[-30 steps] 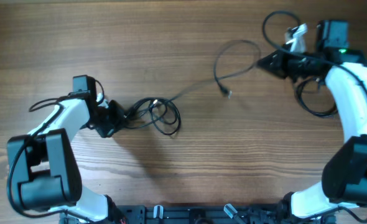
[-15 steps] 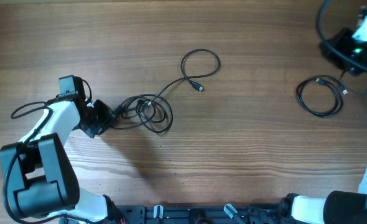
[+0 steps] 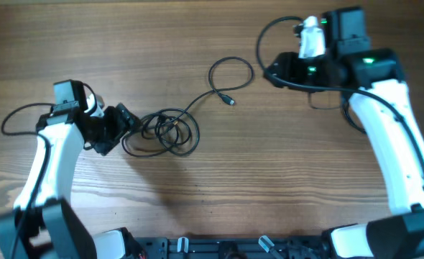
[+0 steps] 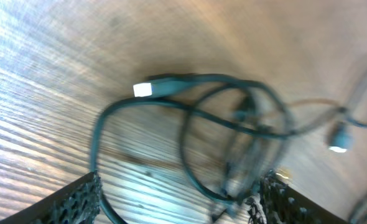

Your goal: Untangle cables

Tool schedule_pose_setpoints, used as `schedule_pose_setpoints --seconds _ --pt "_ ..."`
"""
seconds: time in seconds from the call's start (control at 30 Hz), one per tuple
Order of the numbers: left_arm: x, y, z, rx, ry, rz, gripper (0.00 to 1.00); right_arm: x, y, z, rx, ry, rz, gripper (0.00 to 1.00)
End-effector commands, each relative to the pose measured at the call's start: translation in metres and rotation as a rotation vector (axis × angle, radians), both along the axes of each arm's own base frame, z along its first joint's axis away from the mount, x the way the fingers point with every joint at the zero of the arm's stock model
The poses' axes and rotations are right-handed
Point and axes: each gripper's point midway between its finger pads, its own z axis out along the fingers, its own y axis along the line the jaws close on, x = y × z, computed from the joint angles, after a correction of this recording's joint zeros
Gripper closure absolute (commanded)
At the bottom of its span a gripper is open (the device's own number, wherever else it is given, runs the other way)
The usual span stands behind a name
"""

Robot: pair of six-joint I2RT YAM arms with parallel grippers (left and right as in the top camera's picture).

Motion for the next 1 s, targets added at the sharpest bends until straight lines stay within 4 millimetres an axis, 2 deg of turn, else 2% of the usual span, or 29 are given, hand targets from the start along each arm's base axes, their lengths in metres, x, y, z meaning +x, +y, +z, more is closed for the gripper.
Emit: schedule_pose_setpoints --seconds 0.0,0.13,0.2,0.27,0.3,0.43,0.57,0.67,0.77,0.97 --pt "0.007 -0.005 0.030 -0.025 -0.104 -0.019 0.15 -0.001 0.038 -0.031 0.024 0.098 0.020 0.48" --pt "0.007 -0.002 0.025 -0.007 -0.089 -0.021 0.20 -0.001 0.082 -0.066 0.032 0.173 0.051 0.51" --pt "0.008 -0.004 0.022 -0.002 -0.094 -0.045 0.27 -0.001 0.109 -0.091 0.037 0.219 0.058 0.58" --pt "0.009 -0.012 0.022 0.009 -0.107 -0.101 0.29 -0.001 0.129 -0.113 0.044 0.256 0.052 0.60" --pt "0.011 -0.022 0.022 0.011 -0.118 -0.138 0.29 -0.002 0.143 -0.131 0.046 0.288 0.043 0.60" --pt "0.017 -0.040 0.023 0.066 -0.163 -0.251 0.26 -0.007 0.171 -0.168 0.049 0.348 0.026 0.60" --pt "0.017 -0.050 0.019 0.129 -0.158 -0.293 0.25 -0.004 0.197 -0.194 0.073 0.340 0.028 0.58" --pt "0.018 -0.055 0.018 0.166 -0.163 -0.317 0.26 0.005 0.211 -0.209 0.081 0.301 -0.008 0.51" --pt "0.019 -0.053 0.014 0.195 -0.167 -0.318 0.27 0.012 0.219 -0.212 0.106 0.266 0.000 0.51" --pt "0.022 -0.054 -0.001 0.201 -0.208 -0.314 0.27 0.019 0.209 -0.222 0.050 0.249 -0.061 0.52"
